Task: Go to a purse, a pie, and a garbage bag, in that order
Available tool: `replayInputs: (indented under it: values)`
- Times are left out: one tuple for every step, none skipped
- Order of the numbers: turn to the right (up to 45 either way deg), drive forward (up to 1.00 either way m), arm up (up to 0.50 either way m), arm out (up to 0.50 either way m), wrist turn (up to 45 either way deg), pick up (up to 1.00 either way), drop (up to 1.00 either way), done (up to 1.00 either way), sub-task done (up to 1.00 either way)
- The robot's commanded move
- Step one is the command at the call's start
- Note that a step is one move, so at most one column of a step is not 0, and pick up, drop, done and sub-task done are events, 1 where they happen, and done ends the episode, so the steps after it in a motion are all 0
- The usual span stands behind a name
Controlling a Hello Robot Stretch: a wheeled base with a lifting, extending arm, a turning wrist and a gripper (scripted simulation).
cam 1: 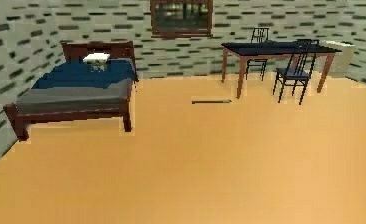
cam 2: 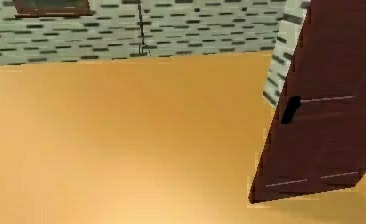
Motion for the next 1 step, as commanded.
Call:
replayInputs:
  values:
    - [0.0,1.00,0.00,0.00,0.0,0.00,0.00,0.00,0.00]
